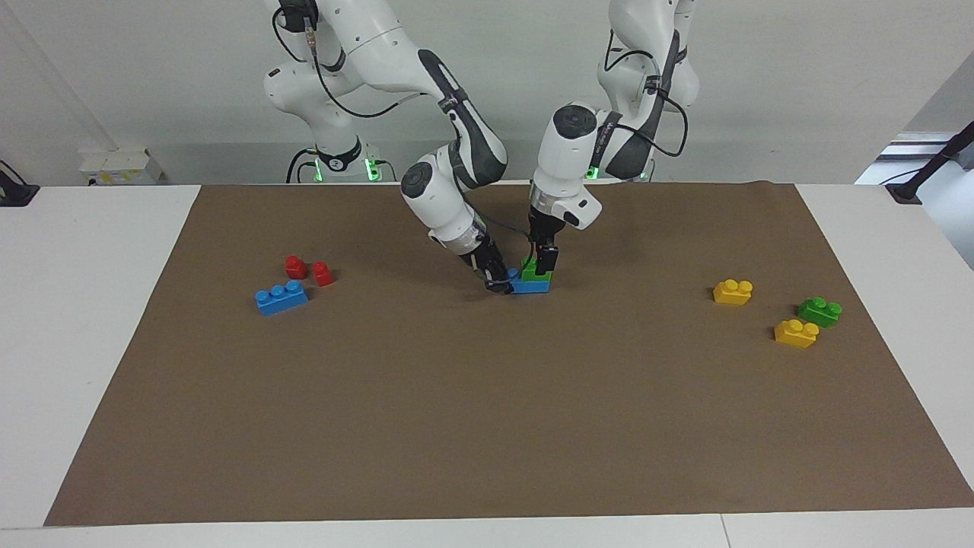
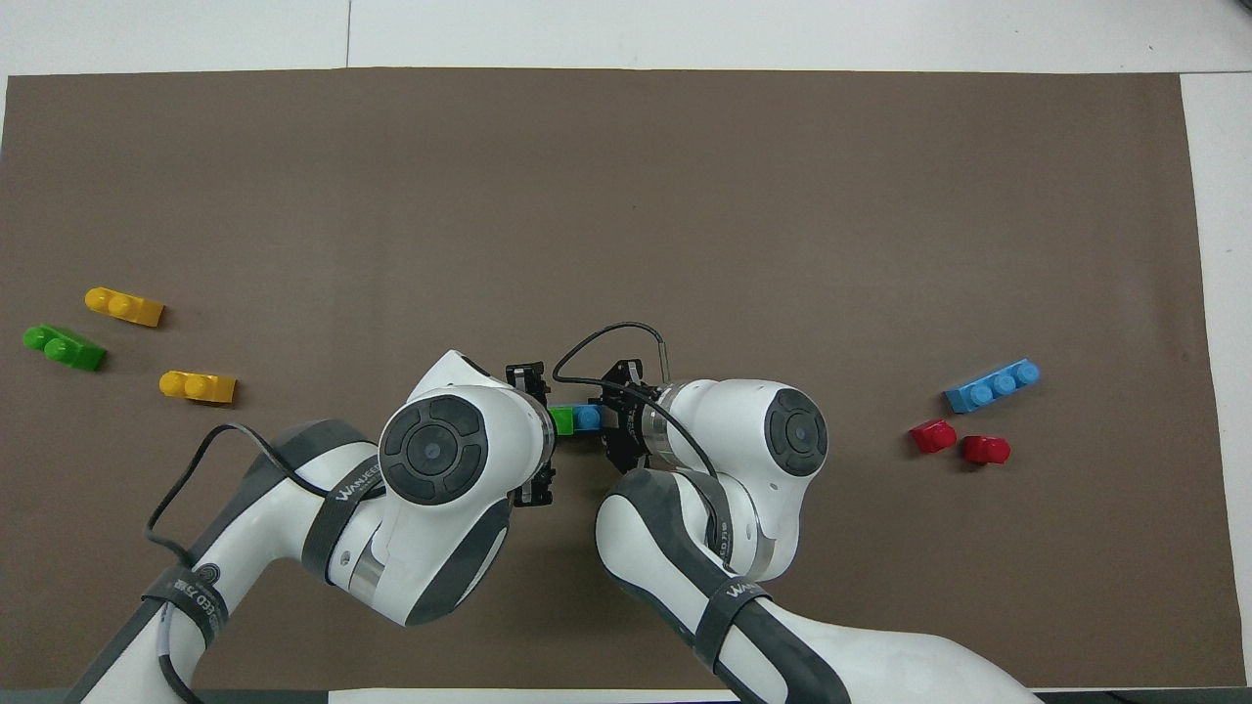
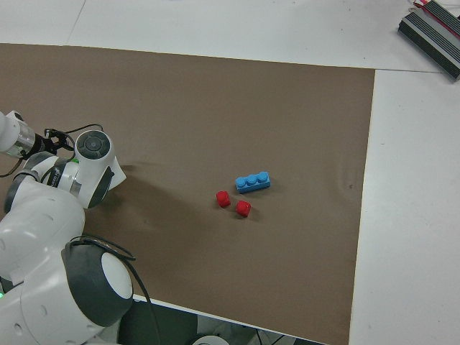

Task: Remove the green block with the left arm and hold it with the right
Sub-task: 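Close the left gripper on the green brick while the right gripper holds blue, then pull the green brick away with the left gripper while the right gripper pulls blue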

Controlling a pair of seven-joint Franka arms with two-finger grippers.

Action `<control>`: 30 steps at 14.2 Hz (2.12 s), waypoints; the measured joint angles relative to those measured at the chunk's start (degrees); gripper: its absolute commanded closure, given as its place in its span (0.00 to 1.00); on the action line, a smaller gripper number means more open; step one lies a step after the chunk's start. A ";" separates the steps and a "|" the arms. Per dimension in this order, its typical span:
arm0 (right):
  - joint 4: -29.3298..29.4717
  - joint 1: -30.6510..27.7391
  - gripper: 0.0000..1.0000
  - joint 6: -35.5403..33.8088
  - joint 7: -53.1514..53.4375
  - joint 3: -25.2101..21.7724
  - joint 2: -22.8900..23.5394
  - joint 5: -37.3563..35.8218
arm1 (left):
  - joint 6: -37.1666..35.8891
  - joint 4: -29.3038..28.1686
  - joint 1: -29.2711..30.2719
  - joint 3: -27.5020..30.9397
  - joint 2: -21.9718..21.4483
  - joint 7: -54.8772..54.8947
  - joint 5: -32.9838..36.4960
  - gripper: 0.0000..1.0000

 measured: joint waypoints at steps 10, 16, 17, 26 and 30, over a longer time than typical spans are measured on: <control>0.52 0.00 1.00 0.00 -0.07 0.00 0.27 0.00 | 1.95 -0.66 0.00 0.14 1.04 -0.13 4.14 1.00; 0.47 0.03 1.00 0.00 -0.43 0.05 0.37 0.00 | 2.69 -0.63 0.00 0.11 1.04 -0.42 4.88 1.00; 0.47 0.02 1.00 0.00 -0.43 0.04 0.37 0.00 | 2.64 -0.58 0.00 0.11 1.03 -0.43 4.88 1.00; 2.73 -1.66 1.00 -2.70 -0.43 -0.46 0.36 0.00 | -14.02 2.66 8.81 1.78 -11.51 16.98 5.10 1.00; 12.95 -13.98 1.00 -21.30 -2.35 -1.00 0.09 -7.37 | -17.09 3.69 19.38 2.37 -12.98 35.95 4.39 1.00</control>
